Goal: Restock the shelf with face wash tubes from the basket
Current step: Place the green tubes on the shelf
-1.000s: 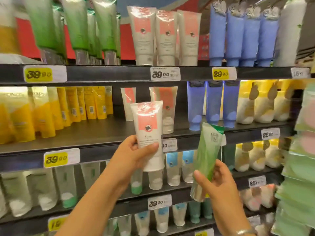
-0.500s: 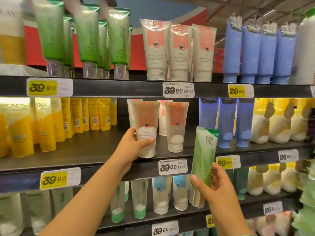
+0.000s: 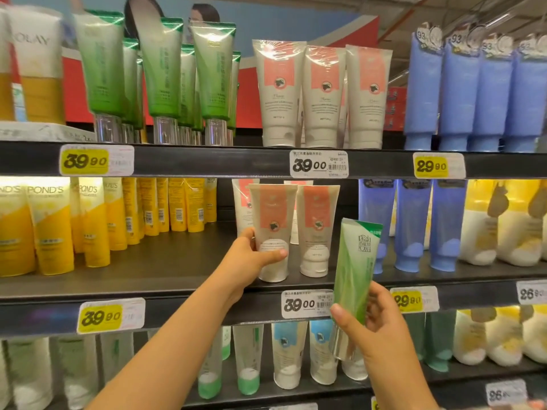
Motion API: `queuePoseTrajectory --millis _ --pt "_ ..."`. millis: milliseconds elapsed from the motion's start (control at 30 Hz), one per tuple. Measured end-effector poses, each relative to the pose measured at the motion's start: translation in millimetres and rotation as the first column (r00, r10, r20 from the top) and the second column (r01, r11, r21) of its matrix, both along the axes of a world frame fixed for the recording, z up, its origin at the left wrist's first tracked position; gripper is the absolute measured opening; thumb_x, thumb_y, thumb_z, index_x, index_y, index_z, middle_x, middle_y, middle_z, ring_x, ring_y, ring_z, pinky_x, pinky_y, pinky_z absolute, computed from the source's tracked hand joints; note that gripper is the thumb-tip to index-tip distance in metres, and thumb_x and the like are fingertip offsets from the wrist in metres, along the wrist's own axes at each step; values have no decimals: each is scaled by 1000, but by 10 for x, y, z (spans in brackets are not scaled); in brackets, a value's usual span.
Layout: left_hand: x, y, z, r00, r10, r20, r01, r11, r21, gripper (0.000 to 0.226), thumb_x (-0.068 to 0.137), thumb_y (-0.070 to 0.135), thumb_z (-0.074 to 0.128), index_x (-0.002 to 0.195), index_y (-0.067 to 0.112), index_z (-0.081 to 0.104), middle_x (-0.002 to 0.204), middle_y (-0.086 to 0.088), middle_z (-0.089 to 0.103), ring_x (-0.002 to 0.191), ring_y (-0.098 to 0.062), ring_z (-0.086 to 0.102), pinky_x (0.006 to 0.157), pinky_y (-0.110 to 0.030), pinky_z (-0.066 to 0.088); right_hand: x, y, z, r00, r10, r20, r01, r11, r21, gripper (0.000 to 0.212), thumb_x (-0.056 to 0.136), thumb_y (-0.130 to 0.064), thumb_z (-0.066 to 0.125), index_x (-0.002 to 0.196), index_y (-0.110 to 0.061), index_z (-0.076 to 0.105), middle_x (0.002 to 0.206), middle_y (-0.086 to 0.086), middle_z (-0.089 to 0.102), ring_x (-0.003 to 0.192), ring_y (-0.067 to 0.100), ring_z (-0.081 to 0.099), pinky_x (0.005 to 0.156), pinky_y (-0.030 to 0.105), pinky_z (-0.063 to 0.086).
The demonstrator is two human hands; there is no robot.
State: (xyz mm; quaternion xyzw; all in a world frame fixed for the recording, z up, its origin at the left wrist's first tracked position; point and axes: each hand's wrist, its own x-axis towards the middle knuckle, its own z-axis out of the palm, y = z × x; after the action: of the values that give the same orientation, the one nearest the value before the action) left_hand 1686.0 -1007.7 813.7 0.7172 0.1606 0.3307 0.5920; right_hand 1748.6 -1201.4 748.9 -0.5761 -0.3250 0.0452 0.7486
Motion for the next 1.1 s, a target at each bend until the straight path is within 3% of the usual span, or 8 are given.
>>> queuePoseTrajectory --millis 167,233,367,500,600,767,933,1100 --pt "0 -29 22 1000 -14 -4 14 1000 6 39 73 17 76 95 37 50 94 19 63 86 3 58 61 -13 42 0 34 48 999 32 10 -32 999 4 44 69 -10 75 101 -33 55 94 -5 68 89 6 64 66 14 50" --pt "-34 -55 41 1000 -17 -16 17 1000 10 41 73 19 76 103 34 52 94 17 64 86 3 59 61 -13 43 -21 59 61 998 53 20 -53 999 7 44 69 -10 75 102 -31 55 96 -5 68 92 10 64 73 18 47" --pt "-184 -96 56 994 111 -24 -111 994 3 56 78 29 72 126 21 45 111 4 61 101 -11 58 82 -25 43 -99 136 91 993 117 27 -117 993 2 47 69 -9 76 104 -30 54 98 -4 68 89 7 65 73 20 49" --pt "-455 -135 -4 969 246 30 -247 968 42 25 85 31 63 107 25 55 106 6 60 100 -9 55 84 -28 43 -191 315 124 979 199 51 -199 980 -10 47 70 -9 76 107 -27 54 98 -5 67 86 6 65 68 12 52" --pt "-685 -182 -17 968 240 80 -246 966 80 6 87 33 59 93 31 60 101 9 64 101 -7 59 85 -27 49 -325 525 201 962 263 77 -259 964 -61 49 70 -17 76 109 -32 51 100 -10 65 90 4 64 69 16 51" --pt "-1021 -134 90 975 146 170 -155 987 39 26 83 37 59 102 20 66 101 -1 72 96 -13 68 85 -29 55 -567 938 377 935 317 162 -305 948 -95 46 71 -15 77 107 -29 52 100 -7 65 89 5 64 70 17 51" --pt "-1154 -14 184 972 86 218 -99 994 53 37 73 34 70 107 23 62 98 7 73 92 -8 70 74 -21 57 -726 1258 536 929 297 220 -287 955 -77 42 74 -16 75 104 -26 48 95 -8 62 83 1 61 65 11 51" --pt "-1061 131 218 969 127 213 -152 983 105 28 79 14 70 99 30 59 101 6 70 92 -6 68 72 -17 56 -774 1469 591 940 226 257 -211 974 -83 46 77 -9 70 104 -30 41 98 -7 59 91 9 61 80 29 54"
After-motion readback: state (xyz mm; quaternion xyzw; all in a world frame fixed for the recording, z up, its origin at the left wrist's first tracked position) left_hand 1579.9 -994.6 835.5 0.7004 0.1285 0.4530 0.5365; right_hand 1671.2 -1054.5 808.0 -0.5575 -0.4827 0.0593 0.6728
